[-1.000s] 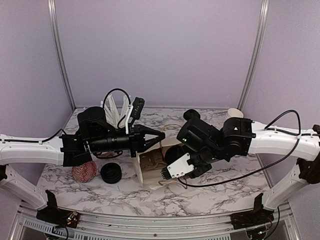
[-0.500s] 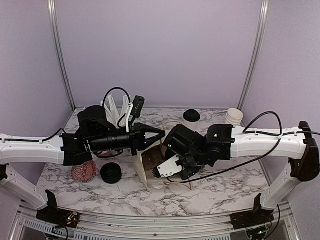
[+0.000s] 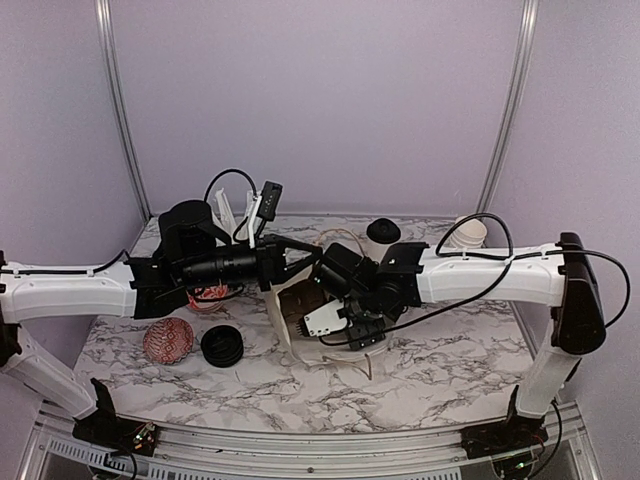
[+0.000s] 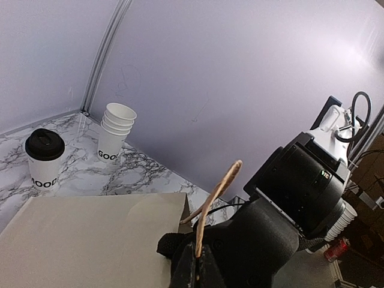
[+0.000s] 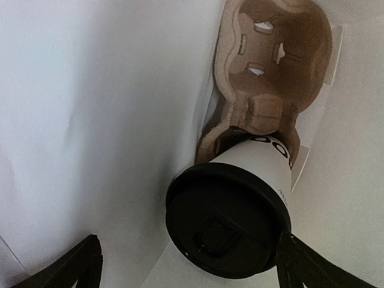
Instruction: Pack the takeout coffee
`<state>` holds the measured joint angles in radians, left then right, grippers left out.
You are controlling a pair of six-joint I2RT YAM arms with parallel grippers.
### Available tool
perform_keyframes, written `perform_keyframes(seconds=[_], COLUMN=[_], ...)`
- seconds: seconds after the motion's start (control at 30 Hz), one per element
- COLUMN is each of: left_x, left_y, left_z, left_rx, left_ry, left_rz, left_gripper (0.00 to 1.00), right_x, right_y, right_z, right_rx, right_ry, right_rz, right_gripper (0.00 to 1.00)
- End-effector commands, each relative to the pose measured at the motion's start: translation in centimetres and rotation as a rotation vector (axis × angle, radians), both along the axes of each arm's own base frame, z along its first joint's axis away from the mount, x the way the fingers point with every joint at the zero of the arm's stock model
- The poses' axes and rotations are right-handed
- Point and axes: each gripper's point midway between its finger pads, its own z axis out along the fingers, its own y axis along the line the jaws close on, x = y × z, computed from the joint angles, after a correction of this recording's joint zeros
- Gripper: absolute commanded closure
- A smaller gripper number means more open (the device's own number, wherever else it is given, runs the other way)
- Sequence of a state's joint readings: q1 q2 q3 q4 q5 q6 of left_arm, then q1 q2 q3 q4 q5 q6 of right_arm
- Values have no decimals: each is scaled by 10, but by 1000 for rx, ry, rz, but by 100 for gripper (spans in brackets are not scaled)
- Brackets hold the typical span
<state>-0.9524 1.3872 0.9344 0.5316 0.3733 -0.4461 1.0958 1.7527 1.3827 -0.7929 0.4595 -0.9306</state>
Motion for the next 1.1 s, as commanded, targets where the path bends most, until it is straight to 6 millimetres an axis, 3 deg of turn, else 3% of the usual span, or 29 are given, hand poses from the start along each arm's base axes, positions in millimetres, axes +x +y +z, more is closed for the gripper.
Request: perform_keyframes(seconds=[0.0, 0.17, 0.4, 0.6, 0.9, 1.07], left_x=[-8, -3, -11, -22, -24, -17], left_y=[-7, -9, -11, -12, -12, -9], left_z=[16, 18, 34, 43, 10, -10], left_rx=[-65, -84, -114, -113, 19, 137], left_ry=[18, 64, 86, 164, 246, 222], left_rz=[-95, -117, -170, -242, -233, -186], left_gripper=[100, 100, 100, 100, 100, 99], right_x=[17, 29, 31, 9, -38, -39], right_y=[9, 15, 11, 10, 10, 8], right_z=[1, 10, 31, 47, 58, 49], right_rx=[33, 49, 50, 68, 90, 60], right_ry=[-43, -108, -143, -49, 73, 62], right_rz=[-42, -33, -39, -19, 79, 94], right_gripper=[2, 16, 17, 18, 18, 11])
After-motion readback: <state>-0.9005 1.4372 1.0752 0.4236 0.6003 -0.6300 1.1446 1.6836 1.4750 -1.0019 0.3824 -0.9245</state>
